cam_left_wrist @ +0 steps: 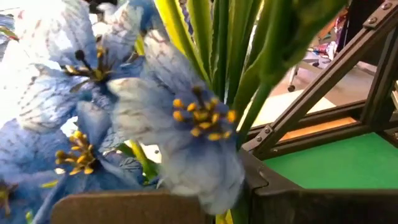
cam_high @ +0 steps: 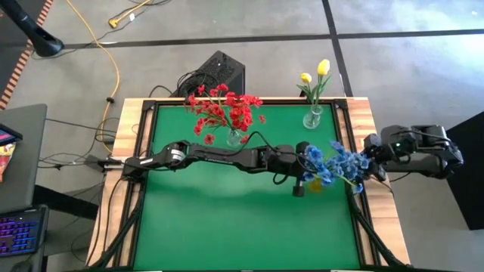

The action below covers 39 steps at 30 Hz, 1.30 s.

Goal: Sort flowers into vase by color
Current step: Put the blue flowers into the yellow transparent vase

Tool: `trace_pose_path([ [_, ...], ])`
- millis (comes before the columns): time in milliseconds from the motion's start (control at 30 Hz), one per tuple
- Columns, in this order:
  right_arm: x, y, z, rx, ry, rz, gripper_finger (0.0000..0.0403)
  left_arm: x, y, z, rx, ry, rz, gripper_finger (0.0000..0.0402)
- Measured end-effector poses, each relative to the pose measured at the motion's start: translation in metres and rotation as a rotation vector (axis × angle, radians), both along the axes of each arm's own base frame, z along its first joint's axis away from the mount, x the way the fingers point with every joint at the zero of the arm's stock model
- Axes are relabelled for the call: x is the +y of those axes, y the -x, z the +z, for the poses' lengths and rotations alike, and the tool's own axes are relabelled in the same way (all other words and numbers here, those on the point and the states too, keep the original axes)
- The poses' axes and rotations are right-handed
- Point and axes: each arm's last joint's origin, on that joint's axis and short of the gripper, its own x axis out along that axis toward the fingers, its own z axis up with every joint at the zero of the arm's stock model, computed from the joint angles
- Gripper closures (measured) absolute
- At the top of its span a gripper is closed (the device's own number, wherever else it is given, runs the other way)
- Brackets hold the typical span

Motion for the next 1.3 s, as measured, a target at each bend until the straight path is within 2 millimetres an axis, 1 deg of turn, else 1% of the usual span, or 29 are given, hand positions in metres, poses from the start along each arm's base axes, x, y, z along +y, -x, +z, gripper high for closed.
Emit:
trace_pose_path([
  [133, -0.001, -0.006, -0.002, 0.034, -0.004, 0.001, 0.0164, 0.000, 0.000, 0.000, 0.007, 0.016, -0.007, 0.0402],
  [300, 0.000, -0.009, -0.001, 0.039, -0.021, 0.014, 0.0164, 0.000, 0.000, 0.000, 0.010, 0.022, -0.006, 0.0402],
  [367, 0.000, -0.009, -0.001, 0.038, -0.022, 0.014, 0.0164, 0.000, 0.000, 0.004, 0.009, 0.024, -0.006, 0.0402],
  [533, 0.000, -0.013, 0.002, -0.013, -0.019, 0.016, 0.0164, 0.000, 0.000, 0.008, 0.009, 0.043, -0.005, 0.0402],
  [667, 0.000, -0.016, 0.005, -0.054, -0.031, 0.031, 0.0164, 0.002, 0.001, 0.004, 0.053, 0.069, 0.005, 0.0402],
  [833, 0.000, -0.016, 0.005, -0.060, -0.034, 0.034, 0.0164, 0.005, 0.002, 0.002, 0.086, 0.111, 0.010, 0.0402],
  [1100, -0.001, -0.025, -0.004, -0.049, -0.039, 0.036, 0.0164, 0.005, 0.001, 0.001, 0.081, 0.113, 0.025, 0.0402],
  [1300, -0.002, -0.033, -0.004, -0.045, -0.040, 0.035, 0.0164, 0.005, 0.001, 0.001, 0.082, 0.112, 0.025, 0.0401],
])
